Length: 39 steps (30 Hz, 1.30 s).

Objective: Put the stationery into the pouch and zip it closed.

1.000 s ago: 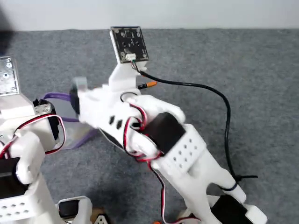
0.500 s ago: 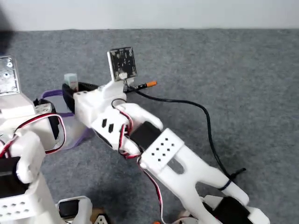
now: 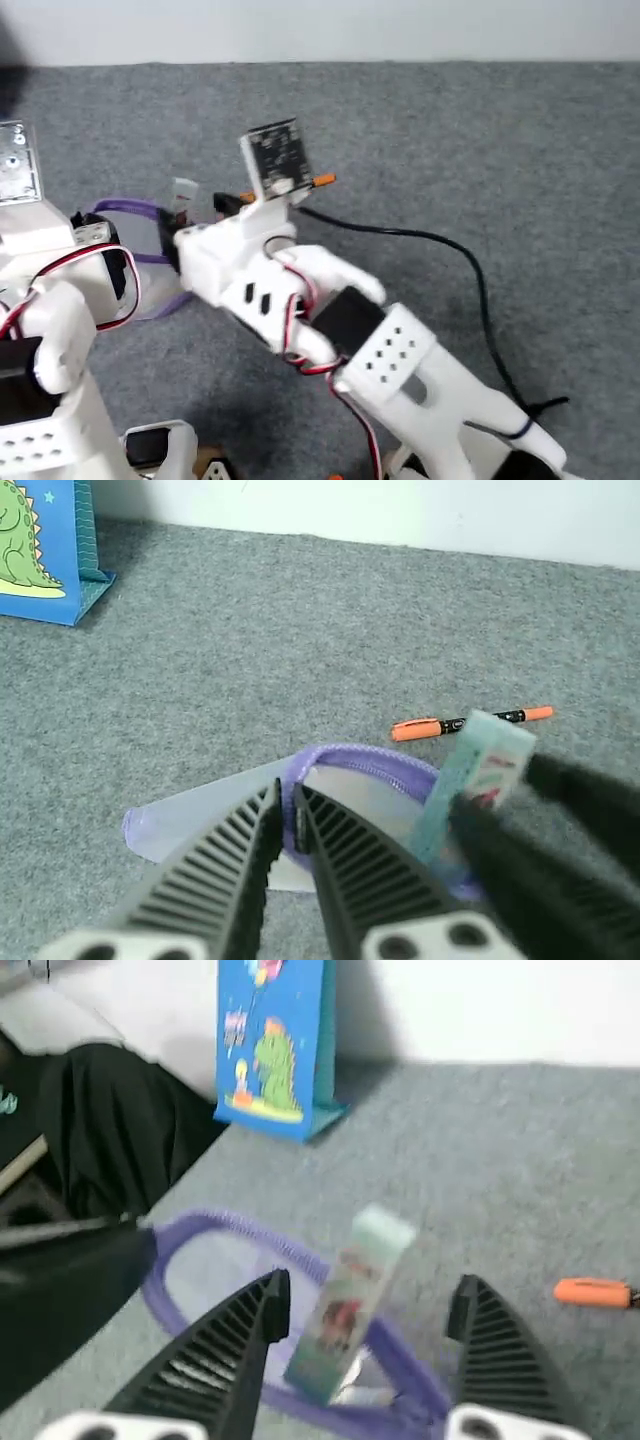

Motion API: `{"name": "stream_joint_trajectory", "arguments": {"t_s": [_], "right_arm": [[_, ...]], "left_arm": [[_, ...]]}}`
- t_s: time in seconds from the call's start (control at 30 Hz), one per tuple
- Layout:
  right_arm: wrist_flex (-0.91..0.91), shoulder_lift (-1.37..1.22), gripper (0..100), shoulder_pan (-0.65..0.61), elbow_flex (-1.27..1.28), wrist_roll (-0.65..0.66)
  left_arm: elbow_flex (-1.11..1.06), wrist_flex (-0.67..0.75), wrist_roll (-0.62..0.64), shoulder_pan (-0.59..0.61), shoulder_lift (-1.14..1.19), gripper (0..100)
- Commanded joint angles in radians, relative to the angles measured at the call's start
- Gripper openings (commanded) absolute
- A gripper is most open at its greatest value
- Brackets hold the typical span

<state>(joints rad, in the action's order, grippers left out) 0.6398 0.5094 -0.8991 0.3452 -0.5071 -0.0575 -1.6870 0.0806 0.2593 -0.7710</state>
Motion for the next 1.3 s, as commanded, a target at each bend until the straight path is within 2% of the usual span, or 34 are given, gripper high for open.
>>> {"name": "stream_joint_trajectory", "arguments": {"t_s": [0.0,0.13,0.4,0.57,0.77,0.87,1.03,1.27], "right_arm": [[0.007,0.051,14.2,0.038,-0.083,0.014],[0.035,0.038,0.2,0.002,-0.081,0.011],[0.039,-0.082,0.8,-0.122,-0.121,0.009],[0.042,-0.096,0.8,-0.125,-0.121,0.011],[0.128,0.004,0.8,-0.077,-0.178,0.014],[0.211,0.048,0.8,0.005,-0.190,0.014],[0.432,0.071,0.8,0.182,-0.190,0.015],[0.773,0.071,0.9,0.268,-0.184,0.124]], "left_arm": [[-0.061,-0.029,0.003,0.002,0.012,1],[-0.061,-0.029,0.003,0.002,0.012,1],[-0.061,-0.029,0.003,0.002,0.011,1],[-0.061,-0.029,0.003,0.002,0.006,1],[-0.061,-0.029,0.003,0.002,0.006,1],[-0.061,-0.029,0.003,0.002,0.006,1],[-0.061,-0.029,0.003,0.002,0.006,1],[-0.061,-0.029,0.003,0.002,0.006,1]]}}
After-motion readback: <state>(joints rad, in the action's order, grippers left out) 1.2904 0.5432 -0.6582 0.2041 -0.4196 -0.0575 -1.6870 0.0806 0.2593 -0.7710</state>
